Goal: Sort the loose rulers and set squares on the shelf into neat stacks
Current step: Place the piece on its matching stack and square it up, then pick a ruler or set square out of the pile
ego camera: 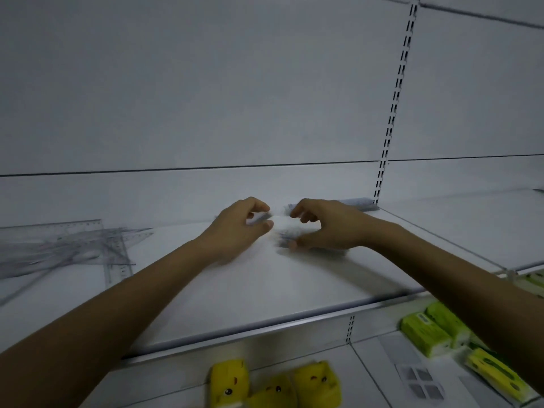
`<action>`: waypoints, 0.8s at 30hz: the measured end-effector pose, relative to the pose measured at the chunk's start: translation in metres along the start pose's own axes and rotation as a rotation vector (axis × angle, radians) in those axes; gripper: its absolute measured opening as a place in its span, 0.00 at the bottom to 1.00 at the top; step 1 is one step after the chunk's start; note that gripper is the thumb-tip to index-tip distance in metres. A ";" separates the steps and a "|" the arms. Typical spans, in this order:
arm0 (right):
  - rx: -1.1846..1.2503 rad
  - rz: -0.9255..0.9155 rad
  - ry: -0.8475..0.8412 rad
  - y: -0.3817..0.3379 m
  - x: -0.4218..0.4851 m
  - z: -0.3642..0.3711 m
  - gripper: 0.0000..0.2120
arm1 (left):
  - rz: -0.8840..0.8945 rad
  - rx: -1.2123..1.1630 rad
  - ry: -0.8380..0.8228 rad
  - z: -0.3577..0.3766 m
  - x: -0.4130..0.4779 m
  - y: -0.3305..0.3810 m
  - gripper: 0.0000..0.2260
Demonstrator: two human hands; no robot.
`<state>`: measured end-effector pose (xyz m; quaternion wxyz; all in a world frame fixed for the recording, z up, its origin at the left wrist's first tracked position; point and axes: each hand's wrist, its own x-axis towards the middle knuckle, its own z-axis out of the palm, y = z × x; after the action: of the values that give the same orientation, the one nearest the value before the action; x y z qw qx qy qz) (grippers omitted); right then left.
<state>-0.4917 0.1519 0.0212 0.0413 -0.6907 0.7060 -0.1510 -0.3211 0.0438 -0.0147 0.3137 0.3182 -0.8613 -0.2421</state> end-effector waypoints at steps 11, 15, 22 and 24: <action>0.059 -0.161 -0.048 -0.167 0.060 0.064 0.26 | -0.113 0.603 -0.049 -0.174 -0.082 -0.100 0.20; -0.048 -0.163 -0.140 -0.230 0.089 0.097 0.36 | -0.392 0.682 -0.123 -0.246 -0.132 -0.157 0.41; -0.132 -0.124 -0.164 -0.299 0.139 0.125 0.21 | -0.432 0.559 -0.194 -0.269 -0.173 -0.211 0.59; -0.139 -0.107 -0.163 -0.305 0.146 0.127 0.24 | -0.370 0.552 -0.143 -0.263 -0.165 -0.217 0.49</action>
<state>-0.1708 -0.0123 0.0048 0.0423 -0.7384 0.6714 -0.0471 0.0465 -0.0460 -0.0321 0.1052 0.5241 -0.8419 -0.0745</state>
